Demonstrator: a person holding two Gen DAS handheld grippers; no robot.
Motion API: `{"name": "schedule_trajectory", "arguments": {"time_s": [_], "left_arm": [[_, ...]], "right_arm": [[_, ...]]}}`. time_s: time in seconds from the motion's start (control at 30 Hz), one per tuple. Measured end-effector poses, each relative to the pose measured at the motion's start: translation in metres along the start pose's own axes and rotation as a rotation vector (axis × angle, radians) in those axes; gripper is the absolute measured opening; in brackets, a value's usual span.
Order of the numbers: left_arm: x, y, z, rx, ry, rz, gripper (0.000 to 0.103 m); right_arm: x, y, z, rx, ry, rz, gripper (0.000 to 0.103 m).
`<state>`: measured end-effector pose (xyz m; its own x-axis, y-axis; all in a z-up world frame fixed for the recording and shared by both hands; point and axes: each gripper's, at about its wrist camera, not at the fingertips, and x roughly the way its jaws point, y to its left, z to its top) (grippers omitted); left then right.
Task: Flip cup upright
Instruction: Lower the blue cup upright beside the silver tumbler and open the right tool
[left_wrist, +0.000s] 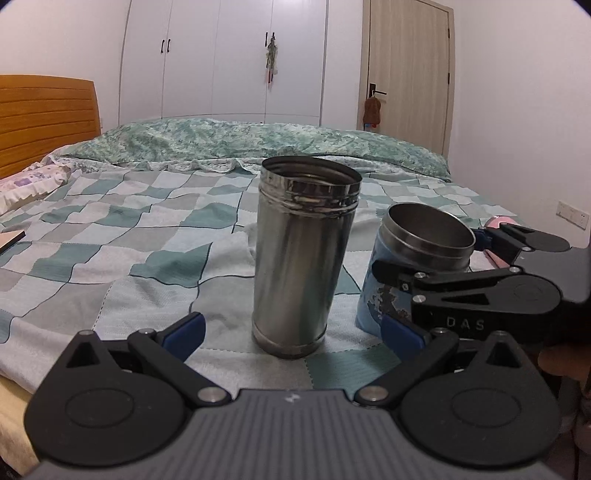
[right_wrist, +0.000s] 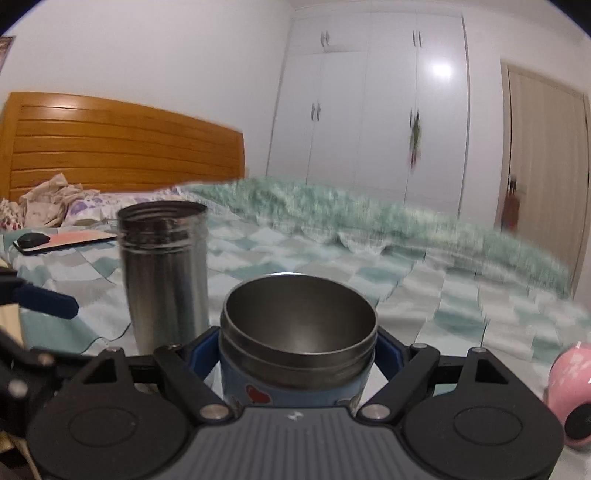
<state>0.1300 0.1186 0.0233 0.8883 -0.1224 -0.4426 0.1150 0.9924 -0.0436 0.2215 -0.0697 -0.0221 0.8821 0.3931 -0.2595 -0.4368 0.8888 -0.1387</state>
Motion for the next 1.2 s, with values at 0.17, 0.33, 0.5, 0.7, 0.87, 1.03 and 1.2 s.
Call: {"name": "schedule_trajectory", "arguments": {"time_s": [0.17, 0.33, 0.5, 0.7, 0.87, 1.03, 1.2], "left_arm": [[-0.002, -0.002, 0.001, 0.0, -0.004, 0.008, 0.103], [-0.012, -0.009, 0.002, -0.001, -0.023, 0.015, 0.103], [-0.039, -0.034, 0.001, 0.0, -0.082, 0.004, 0.103], [-0.067, -0.077, -0.023, -0.019, -0.158, -0.037, 0.103], [-0.075, -0.109, -0.043, -0.041, -0.212, -0.037, 0.103], [-0.079, -0.13, -0.058, -0.019, -0.269, -0.013, 0.103], [-0.081, -0.14, -0.068, 0.029, -0.313, 0.035, 0.103]], "right_arm": [[-0.003, -0.007, 0.005, 0.02, 0.005, 0.024, 0.092], [-0.03, -0.016, 0.007, 0.043, -0.045, 0.035, 0.103], [-0.091, -0.042, -0.001, 0.078, -0.108, 0.017, 0.103], [-0.17, -0.075, -0.037, 0.078, -0.119, -0.076, 0.103], [-0.212, -0.094, -0.069, 0.09, -0.116, -0.149, 0.103], [-0.238, -0.105, -0.09, 0.105, -0.127, -0.196, 0.103], [-0.25, -0.107, -0.098, 0.113, -0.176, -0.227, 0.103]]}}
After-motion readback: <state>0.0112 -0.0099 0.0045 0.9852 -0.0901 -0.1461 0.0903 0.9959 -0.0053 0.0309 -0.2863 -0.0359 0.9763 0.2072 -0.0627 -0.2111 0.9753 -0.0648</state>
